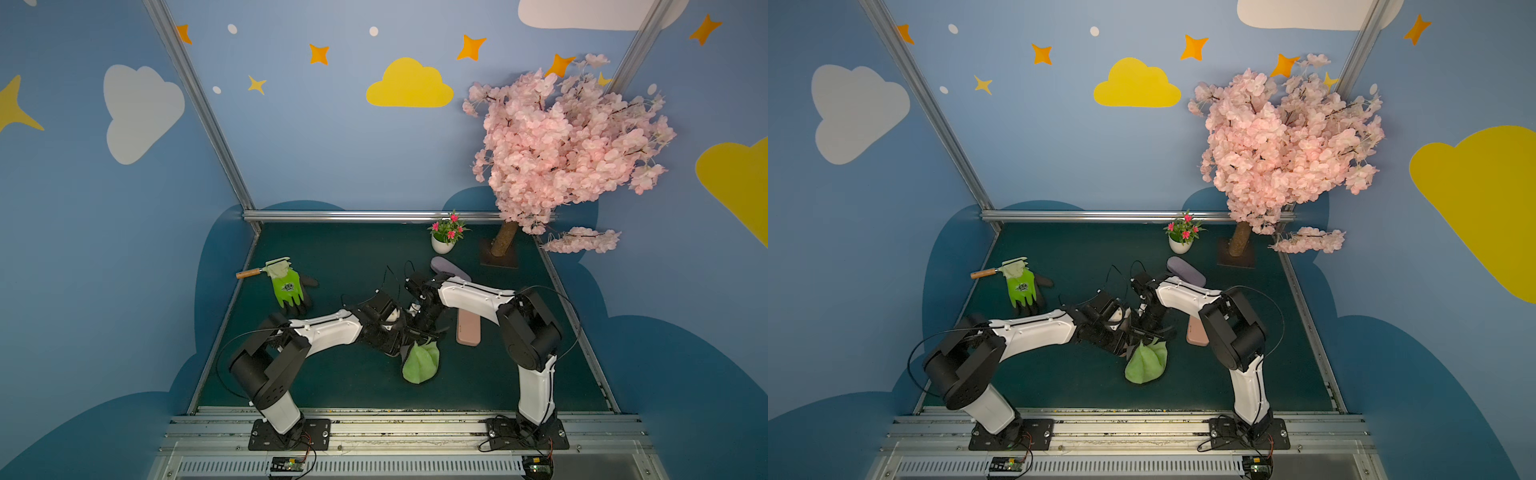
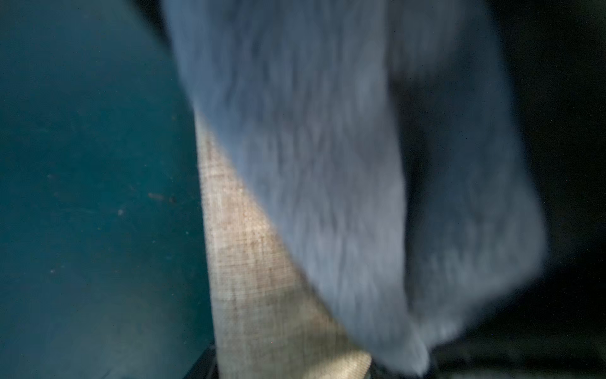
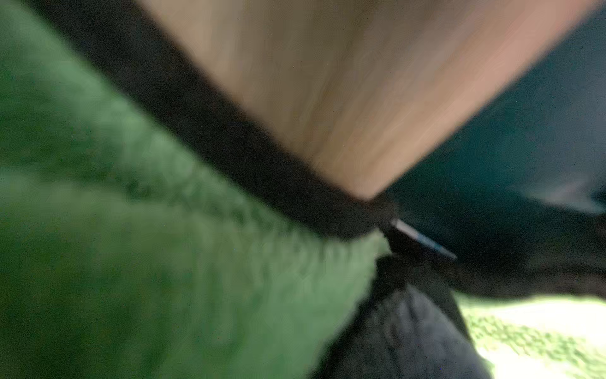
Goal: Wipe the eyeglass case
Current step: Wipe the dirt from the eyeglass case, then place the eyeglass case at the center of the board.
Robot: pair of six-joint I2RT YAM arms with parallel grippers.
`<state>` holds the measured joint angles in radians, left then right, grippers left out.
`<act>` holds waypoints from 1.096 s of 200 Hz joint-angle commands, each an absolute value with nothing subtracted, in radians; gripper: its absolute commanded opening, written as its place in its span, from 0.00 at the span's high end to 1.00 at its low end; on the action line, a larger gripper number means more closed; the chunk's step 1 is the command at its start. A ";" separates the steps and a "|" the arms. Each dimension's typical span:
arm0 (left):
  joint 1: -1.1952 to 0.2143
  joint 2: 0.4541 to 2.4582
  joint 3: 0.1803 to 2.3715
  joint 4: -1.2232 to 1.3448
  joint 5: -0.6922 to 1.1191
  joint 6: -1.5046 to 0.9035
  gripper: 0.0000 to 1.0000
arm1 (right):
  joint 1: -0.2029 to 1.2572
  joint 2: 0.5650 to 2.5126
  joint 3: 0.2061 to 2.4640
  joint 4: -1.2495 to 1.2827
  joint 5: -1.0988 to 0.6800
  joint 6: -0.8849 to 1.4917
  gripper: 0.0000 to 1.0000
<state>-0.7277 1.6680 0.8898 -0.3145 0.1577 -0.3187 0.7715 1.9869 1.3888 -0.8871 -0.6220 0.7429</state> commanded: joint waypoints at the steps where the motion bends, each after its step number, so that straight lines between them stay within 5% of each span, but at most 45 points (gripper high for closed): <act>1: -0.732 1.726 0.889 -0.293 0.163 -0.312 0.97 | 0.796 1.969 1.386 -0.735 -0.885 0.786 1.00; 43: -0.732 1.735 0.885 -0.295 0.193 -0.301 0.97 | 0.538 2.101 1.537 -0.872 -0.626 0.669 1.00; 75: -0.732 1.746 0.886 -0.298 0.179 -0.300 0.97 | 0.497 2.152 1.694 -1.003 -0.350 0.583 1.00; 160: -0.722 1.755 0.897 -0.332 0.148 -0.318 0.95 | 0.784 1.958 1.313 -0.733 -0.793 0.833 1.00; 188: -0.724 1.797 0.940 -0.373 0.175 -0.310 0.61 | 0.693 1.953 1.376 -0.836 -0.607 0.764 1.00; 206: -0.726 1.810 0.959 -0.392 0.220 -0.316 0.15 | 0.640 1.966 1.420 -0.887 -0.537 0.715 1.00; 219: -0.725 1.800 0.955 -0.394 0.222 -0.318 0.05 | 0.612 2.000 1.461 -0.908 -0.534 0.687 1.00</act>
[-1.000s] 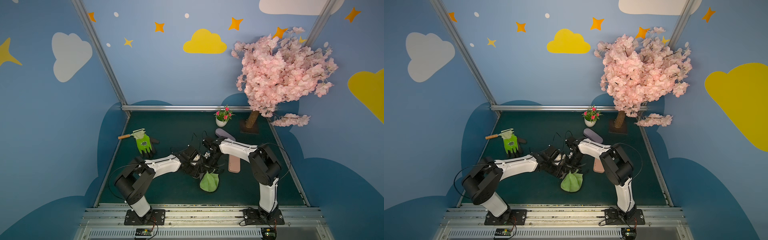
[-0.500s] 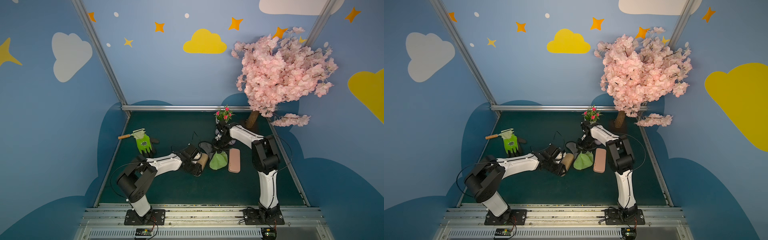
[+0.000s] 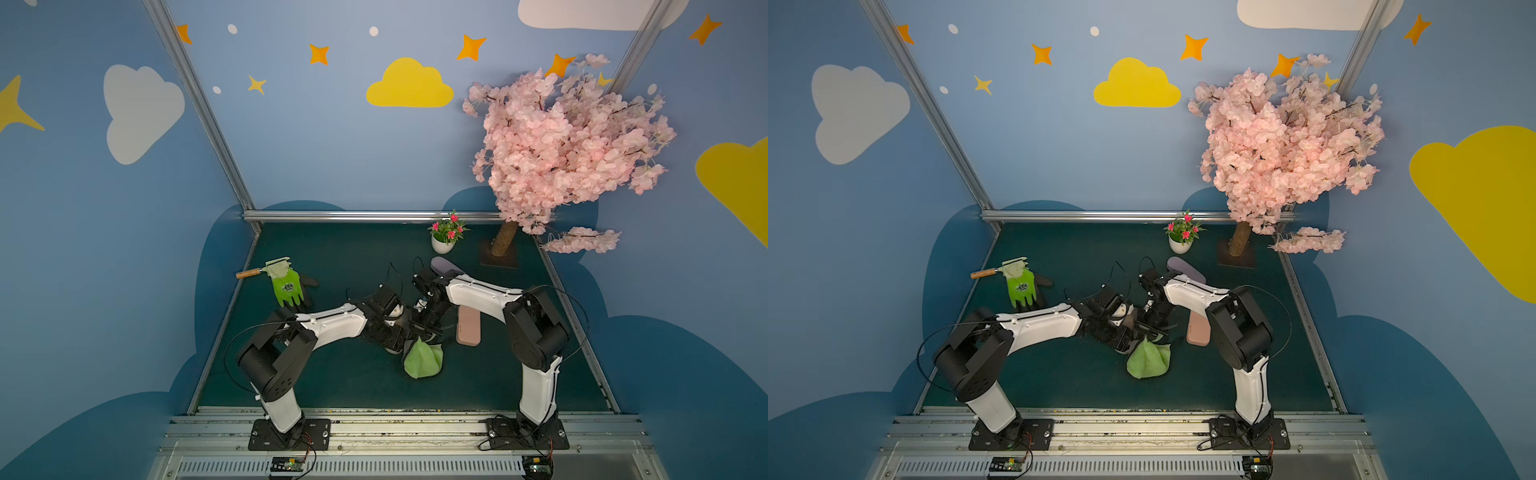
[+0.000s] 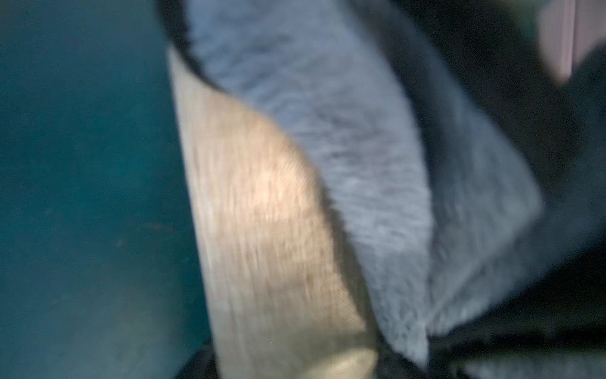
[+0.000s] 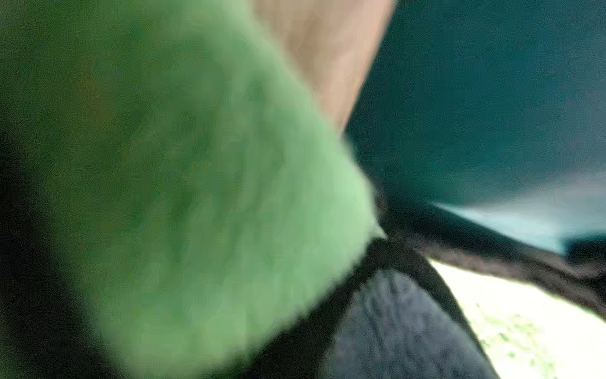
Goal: Wipe the eyeglass case
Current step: Place the eyeglass case at the center of the board, then adjust the eyeglass case at the center of the board.
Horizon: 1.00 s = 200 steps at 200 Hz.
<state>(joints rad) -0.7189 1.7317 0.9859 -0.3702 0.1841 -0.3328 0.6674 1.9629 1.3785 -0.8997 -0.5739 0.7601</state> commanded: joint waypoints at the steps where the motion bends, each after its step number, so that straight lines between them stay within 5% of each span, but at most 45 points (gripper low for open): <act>1: -0.725 1.798 0.954 -0.394 0.222 -0.318 0.04 | 0.611 2.003 1.465 -0.908 -0.536 0.686 1.00; 68: -0.725 1.572 0.830 -0.226 0.223 -0.295 0.00 | 0.588 2.123 1.581 -0.887 -0.617 0.665 1.00; 97: -0.716 1.623 0.853 -0.235 0.196 -0.297 0.00 | 0.604 2.152 1.636 -0.932 -0.589 0.651 1.00; 123: -0.718 1.699 0.902 -0.276 0.227 -0.278 0.00 | 0.575 2.067 1.600 -0.911 -0.561 0.673 1.00; 200: -0.688 1.647 0.823 -0.214 0.212 -0.265 0.01 | 0.583 1.865 1.408 -0.651 -0.890 0.905 1.00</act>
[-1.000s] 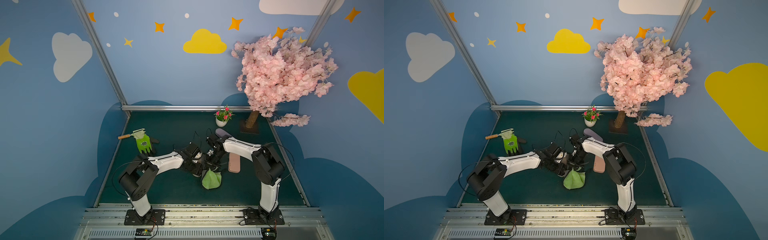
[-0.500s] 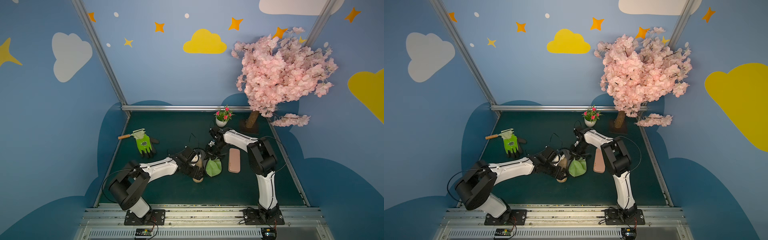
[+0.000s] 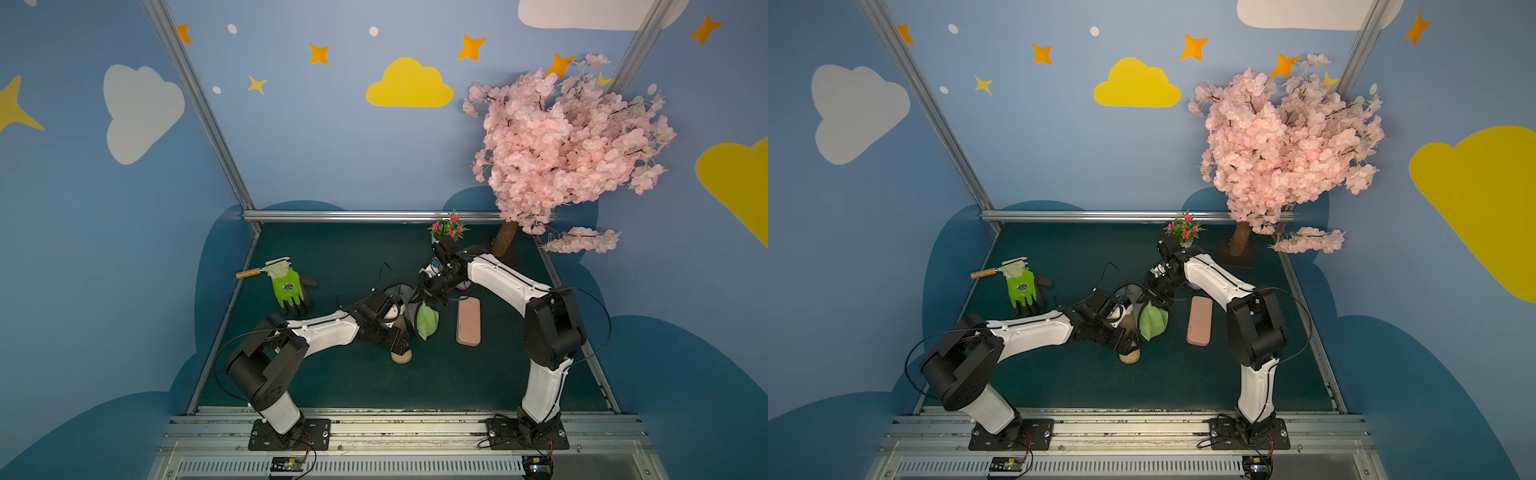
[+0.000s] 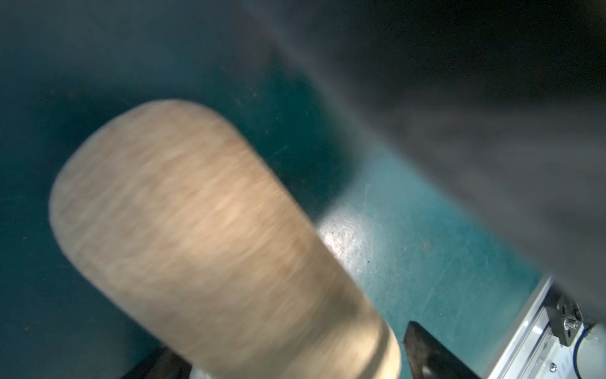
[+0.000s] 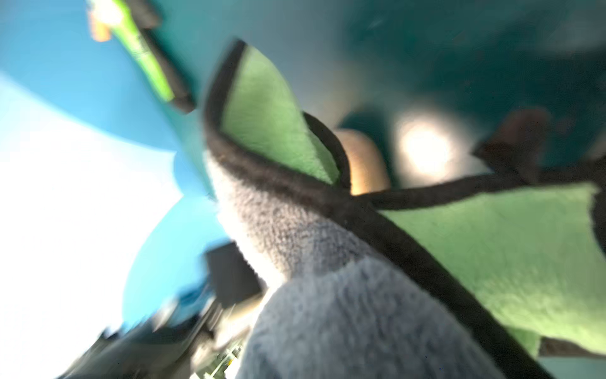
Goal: Wipe the eyeglass case
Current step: Adjust the eyeglass case at the center of the board.
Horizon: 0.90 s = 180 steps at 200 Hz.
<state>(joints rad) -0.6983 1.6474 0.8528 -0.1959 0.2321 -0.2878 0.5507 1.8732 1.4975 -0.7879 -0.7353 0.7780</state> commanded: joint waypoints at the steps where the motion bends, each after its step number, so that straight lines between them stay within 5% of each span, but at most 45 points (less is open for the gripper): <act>1: -0.689 1.647 0.822 -0.213 0.212 -0.264 0.01 | 0.586 1.865 1.405 -0.643 -0.896 0.910 1.00; 44: -0.697 1.558 0.770 -0.151 0.171 -0.229 0.01 | 0.636 1.947 1.250 -0.413 -0.979 1.024 1.00; 97: -0.698 1.365 0.732 -0.195 0.091 -0.230 0.01 | 0.571 2.071 1.385 -0.810 -0.644 0.633 1.00; 119: -0.700 1.216 0.713 -0.249 -0.089 -0.204 0.00 | 0.571 2.025 1.499 -0.882 -0.666 0.526 1.00; 180: -0.671 0.838 0.645 -0.180 -0.347 -0.121 0.00 | 0.577 1.977 1.632 -1.085 -0.436 0.486 1.00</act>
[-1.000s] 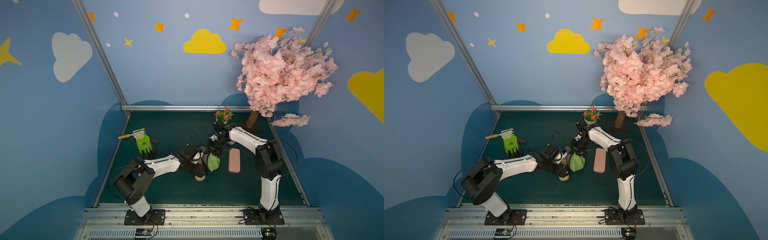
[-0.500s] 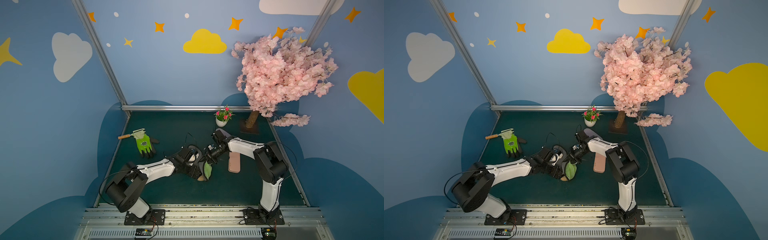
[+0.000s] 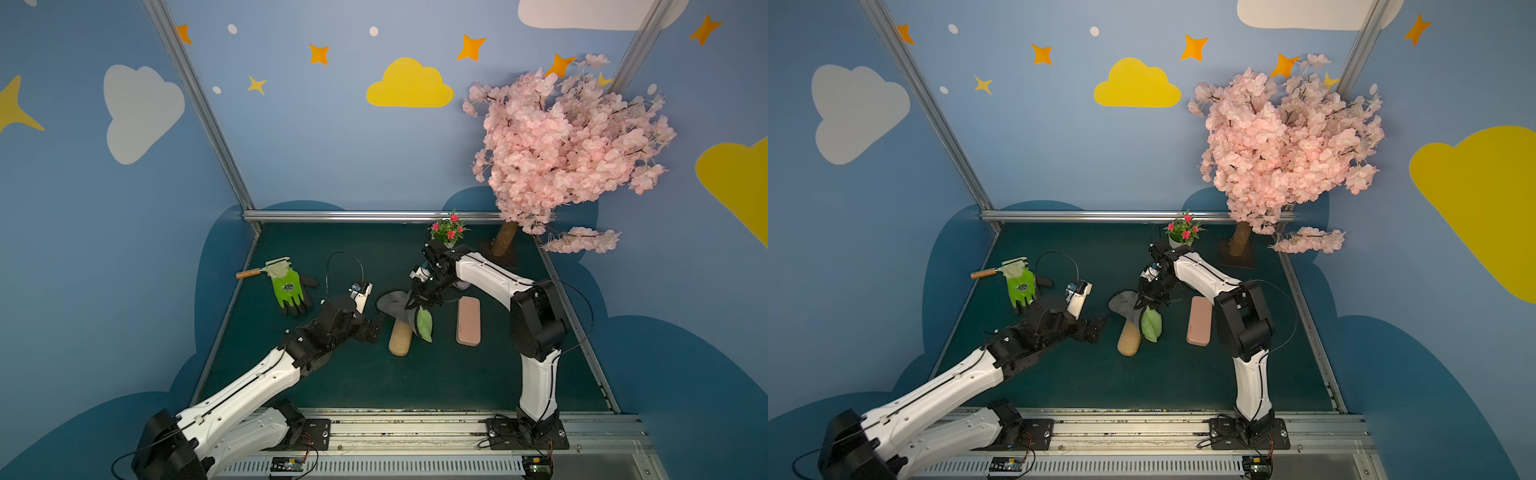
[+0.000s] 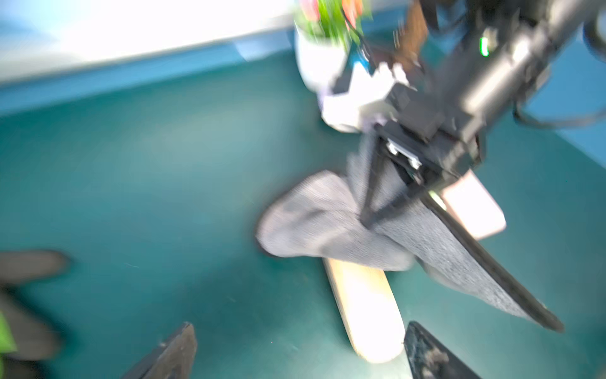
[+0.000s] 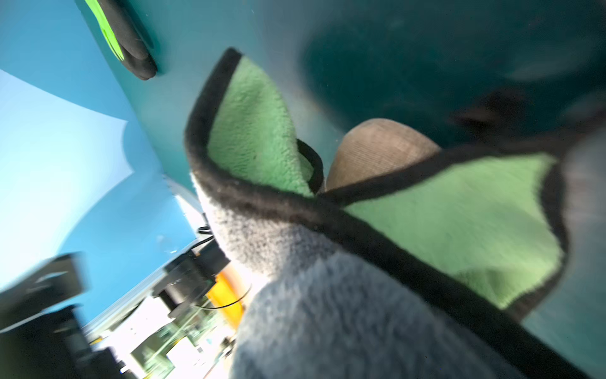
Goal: Wipe the eyeglass case
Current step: Adjust the eyeglass case at the center of the board.
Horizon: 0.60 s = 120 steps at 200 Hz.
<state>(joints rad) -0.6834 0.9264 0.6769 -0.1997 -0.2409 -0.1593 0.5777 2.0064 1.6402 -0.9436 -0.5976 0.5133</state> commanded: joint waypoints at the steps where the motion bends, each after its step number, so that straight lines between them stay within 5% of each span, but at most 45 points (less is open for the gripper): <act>1: -0.670 0.835 0.645 -0.179 -0.346 -0.121 0.00 | 0.577 1.976 1.628 -1.085 -0.434 0.489 1.00; 62: -0.655 0.855 0.663 -0.235 -0.293 -0.093 0.03 | 0.572 2.015 1.528 -0.857 -0.488 0.717 1.00; 120: -0.655 0.906 0.681 -0.252 -0.229 -0.099 0.05 | 0.660 2.297 1.939 -0.955 -0.588 0.640 1.00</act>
<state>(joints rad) -0.6590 0.9035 0.6567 -0.2321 -0.2626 -0.1078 0.6212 2.2276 1.7897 -0.8974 -0.5468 0.6823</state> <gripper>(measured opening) 0.949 0.115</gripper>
